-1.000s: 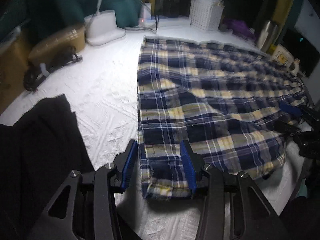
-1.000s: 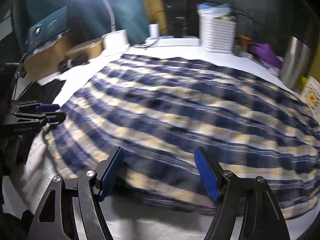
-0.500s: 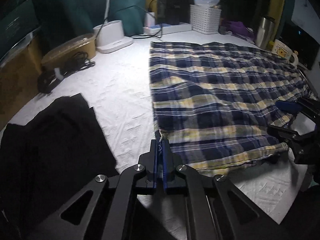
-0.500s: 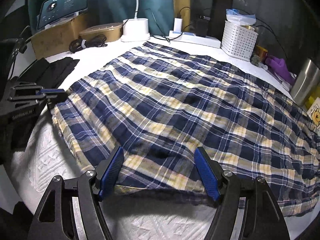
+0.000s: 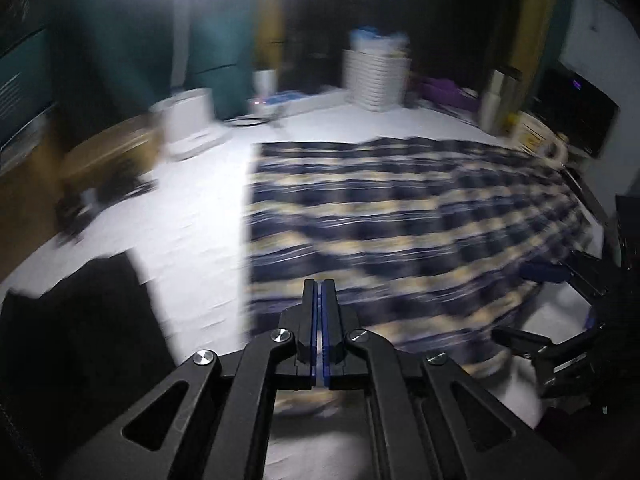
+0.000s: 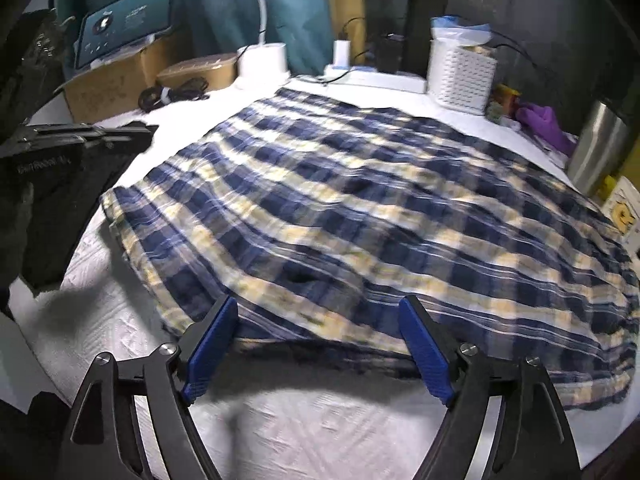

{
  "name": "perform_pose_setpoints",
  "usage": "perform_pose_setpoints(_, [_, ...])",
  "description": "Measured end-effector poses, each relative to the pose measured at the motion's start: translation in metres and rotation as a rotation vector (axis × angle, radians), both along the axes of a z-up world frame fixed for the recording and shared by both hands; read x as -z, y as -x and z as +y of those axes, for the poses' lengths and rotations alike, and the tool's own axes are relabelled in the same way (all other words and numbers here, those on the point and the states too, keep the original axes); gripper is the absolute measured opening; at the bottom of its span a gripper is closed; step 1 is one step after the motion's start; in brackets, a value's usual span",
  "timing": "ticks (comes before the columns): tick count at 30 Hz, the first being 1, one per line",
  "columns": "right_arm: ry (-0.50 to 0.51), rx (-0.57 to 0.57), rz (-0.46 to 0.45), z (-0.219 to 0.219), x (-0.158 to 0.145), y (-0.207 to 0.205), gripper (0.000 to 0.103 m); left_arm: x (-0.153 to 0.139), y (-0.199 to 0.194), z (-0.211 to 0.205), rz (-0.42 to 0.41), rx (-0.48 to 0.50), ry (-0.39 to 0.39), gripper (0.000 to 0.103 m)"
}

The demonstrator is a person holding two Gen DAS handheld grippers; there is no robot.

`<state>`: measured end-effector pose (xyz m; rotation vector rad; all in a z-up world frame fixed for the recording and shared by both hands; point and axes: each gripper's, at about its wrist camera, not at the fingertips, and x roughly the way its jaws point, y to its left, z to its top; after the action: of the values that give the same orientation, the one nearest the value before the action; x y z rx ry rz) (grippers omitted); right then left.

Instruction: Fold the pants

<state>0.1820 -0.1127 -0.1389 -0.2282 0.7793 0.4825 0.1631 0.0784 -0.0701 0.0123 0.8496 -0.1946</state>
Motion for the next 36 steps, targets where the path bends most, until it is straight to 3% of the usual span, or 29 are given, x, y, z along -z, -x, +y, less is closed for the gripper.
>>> perform_pose_setpoints(3, [-0.015, 0.060, -0.007, -0.023, -0.002, -0.003, 0.084, 0.008, -0.016, -0.032, 0.030, 0.090, -0.006, 0.001])
perform_pose_setpoints(6, [-0.031, 0.141, -0.010, -0.052, -0.003, -0.009, 0.084, 0.022, -0.023, -0.047, 0.083, 0.115, -0.028, 0.002])
perform_pose_setpoints(9, [-0.050, 0.217, -0.008, -0.081, -0.001, -0.013, 0.084, 0.043, -0.030, -0.046, 0.153, 0.098, -0.040, 0.003])
perform_pose_setpoints(14, [-0.066, 0.291, -0.001, -0.117, 0.005, -0.019, 0.084, 0.043, -0.027, -0.032, 0.139, 0.072, -0.012, 0.004])
perform_pose_setpoints(21, [-0.067, 0.310, 0.006, -0.136, 0.009, -0.015, 0.084, 0.042, -0.022, -0.014, 0.143, -0.019, -0.062, 0.007])
perform_pose_setpoints(24, [-0.100, 0.310, 0.019, -0.144, 0.003, -0.006, 0.084, 0.035, -0.019, 0.004, 0.140, -0.067, -0.042, 0.017])
perform_pose_setpoints(27, [-0.134, 0.309, 0.017, -0.153, -0.007, 0.006, 0.084, 0.022, -0.014, 0.011, 0.093, -0.096, -0.031, 0.051])
perform_pose_setpoints(28, [-0.135, 0.315, 0.013, -0.156, -0.009, 0.009, 0.085, 0.017, -0.012, 0.014, 0.072, -0.108, -0.018, 0.057])
perform_pose_setpoints(31, [-0.147, 0.341, 0.024, -0.166, -0.006, 0.013, 0.093, 0.007, -0.009, 0.021, 0.032, -0.146, 0.008, 0.059])
perform_pose_setpoints(36, [-0.181, 0.383, 0.063, -0.184, 0.002, 0.017, 0.093, 0.010, -0.008, 0.022, 0.039, -0.166, 0.020, 0.059])
